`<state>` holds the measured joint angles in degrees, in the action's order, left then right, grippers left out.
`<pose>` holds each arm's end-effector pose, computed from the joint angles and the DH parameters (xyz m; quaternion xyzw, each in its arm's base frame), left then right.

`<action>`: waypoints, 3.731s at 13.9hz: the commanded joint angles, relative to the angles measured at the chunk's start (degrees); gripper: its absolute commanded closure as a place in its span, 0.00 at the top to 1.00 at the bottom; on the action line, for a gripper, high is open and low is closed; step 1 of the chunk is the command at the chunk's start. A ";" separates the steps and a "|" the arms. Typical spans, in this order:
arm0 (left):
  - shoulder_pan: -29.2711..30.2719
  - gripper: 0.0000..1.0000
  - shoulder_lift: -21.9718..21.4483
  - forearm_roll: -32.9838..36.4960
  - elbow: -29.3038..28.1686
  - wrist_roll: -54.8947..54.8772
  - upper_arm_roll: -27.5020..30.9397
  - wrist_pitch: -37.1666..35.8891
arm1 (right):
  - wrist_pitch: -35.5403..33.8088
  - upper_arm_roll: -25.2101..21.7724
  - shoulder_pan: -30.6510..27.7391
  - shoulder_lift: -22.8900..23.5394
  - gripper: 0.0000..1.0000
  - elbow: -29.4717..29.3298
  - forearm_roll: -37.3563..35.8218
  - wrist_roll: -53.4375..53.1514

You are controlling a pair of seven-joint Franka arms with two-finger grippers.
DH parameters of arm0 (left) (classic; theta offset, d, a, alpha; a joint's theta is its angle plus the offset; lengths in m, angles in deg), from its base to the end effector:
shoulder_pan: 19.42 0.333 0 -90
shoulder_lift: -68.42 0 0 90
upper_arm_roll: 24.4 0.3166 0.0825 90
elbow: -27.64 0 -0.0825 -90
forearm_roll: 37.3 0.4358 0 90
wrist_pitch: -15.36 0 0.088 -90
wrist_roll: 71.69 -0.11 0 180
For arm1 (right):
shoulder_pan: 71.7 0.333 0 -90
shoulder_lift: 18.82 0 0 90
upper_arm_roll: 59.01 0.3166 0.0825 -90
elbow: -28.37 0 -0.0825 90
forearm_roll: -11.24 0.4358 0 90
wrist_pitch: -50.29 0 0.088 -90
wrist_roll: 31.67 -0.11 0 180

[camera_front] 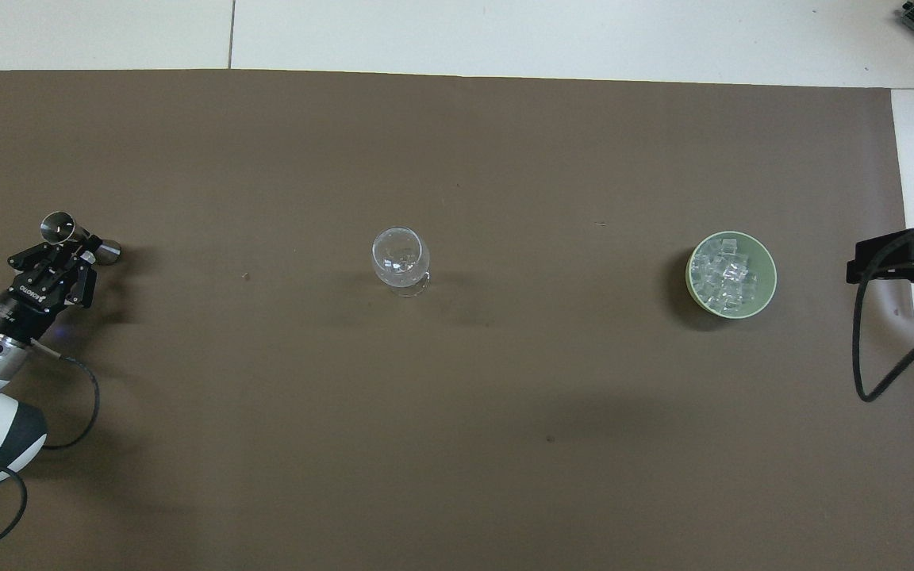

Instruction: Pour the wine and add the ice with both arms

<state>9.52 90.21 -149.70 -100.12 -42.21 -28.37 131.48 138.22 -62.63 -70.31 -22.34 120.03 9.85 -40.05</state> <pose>0.5415 0.1893 0.1662 0.2076 0.7410 -0.1896 0.6098 0.5828 -0.0266 0.6403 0.9956 -0.0928 -0.0013 0.0103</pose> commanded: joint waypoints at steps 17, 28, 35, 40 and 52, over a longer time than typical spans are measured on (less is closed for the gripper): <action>-18.02 0.00 -13.78 -11.94 -3.81 -1.26 0.36 14.99 | -0.57 0.28 -0.60 -1.31 1.00 1.24 1.30 0.90; -29.46 0.00 -20.02 -15.91 -4.78 -2.67 0.36 25.03 | -0.57 0.28 -0.60 -1.31 1.00 1.24 1.30 0.90; -35.61 0.00 -22.57 -17.75 -5.40 -2.76 0.28 29.07 | -0.57 0.28 -0.60 -1.31 1.00 1.24 1.30 0.90; -39.75 0.00 -22.58 -18.55 -3.73 -2.93 0.10 33.47 | -0.57 0.28 -0.60 -1.31 1.00 1.24 1.30 0.90; -44.41 0.00 -22.05 -19.17 0.75 -4.34 -3.59 43.14 | -0.57 0.28 -0.60 -1.31 1.00 1.24 1.30 0.90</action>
<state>-34.12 68.55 -167.17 -100.18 -44.59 -31.63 172.28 138.22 -62.63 -70.31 -22.34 120.03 9.85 -40.05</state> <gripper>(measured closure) 0.789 0.000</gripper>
